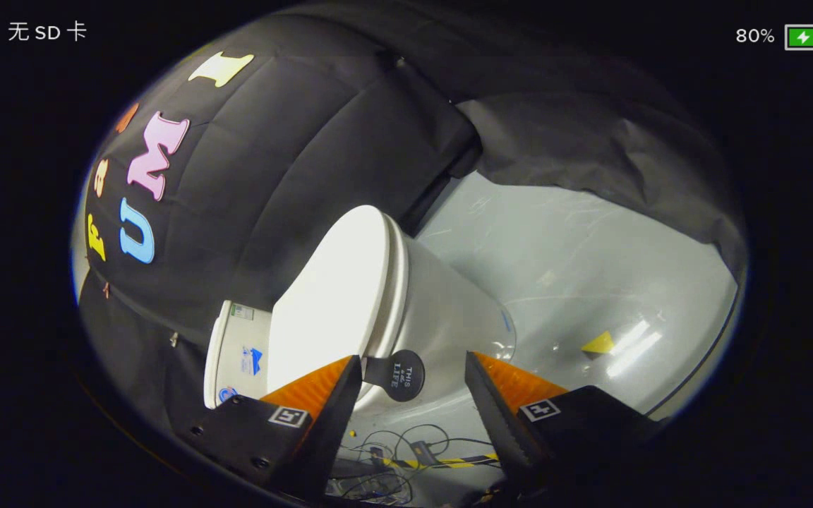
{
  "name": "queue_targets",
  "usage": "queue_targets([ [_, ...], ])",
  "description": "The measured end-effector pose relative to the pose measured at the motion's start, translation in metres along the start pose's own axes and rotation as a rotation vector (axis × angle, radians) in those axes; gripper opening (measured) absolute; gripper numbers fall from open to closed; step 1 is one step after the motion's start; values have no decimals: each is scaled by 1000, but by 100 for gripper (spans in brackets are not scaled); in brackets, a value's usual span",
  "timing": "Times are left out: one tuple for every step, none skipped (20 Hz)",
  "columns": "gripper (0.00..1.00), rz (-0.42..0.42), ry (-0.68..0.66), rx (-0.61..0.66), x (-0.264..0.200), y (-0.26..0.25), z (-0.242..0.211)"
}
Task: Open the toilet lid.
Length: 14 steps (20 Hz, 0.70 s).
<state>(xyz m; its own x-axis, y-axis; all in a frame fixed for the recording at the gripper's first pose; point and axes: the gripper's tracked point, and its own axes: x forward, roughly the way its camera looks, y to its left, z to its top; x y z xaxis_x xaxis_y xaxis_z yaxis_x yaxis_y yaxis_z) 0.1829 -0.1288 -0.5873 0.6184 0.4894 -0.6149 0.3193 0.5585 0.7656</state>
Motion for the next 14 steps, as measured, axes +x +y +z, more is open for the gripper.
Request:
queue_targets([
  [82, 20, 18, 23, 6, 3, -2],
  [71, 37, 37, 42, 10, 4, -5],
  [61, 72, 74, 58, 14, 10, -10],
  [50, 78, 122, 63, 13, 5, -28],
  [25, 109, 109, 124, 13, 7, -17],
  [20, 143, 102, 174, 9, 10, -1],
  [16, 142, 105, 180, 18, 11, -5],
  [11, 152, 117, 168, 15, 10, -15],
  [11, 149, 115, 160, 12, 14, -16],
  [11, 131, 110, 140, 10, 15, -15],
  [11, 108, 98, 119, 8, 17, -13],
  [10, 82, 77, 98, 4, 20, -10],
  [9, 56, 55, 74, 1, 27, -6],
  [9, 31, 37, 48, -5, 32, -4],
])
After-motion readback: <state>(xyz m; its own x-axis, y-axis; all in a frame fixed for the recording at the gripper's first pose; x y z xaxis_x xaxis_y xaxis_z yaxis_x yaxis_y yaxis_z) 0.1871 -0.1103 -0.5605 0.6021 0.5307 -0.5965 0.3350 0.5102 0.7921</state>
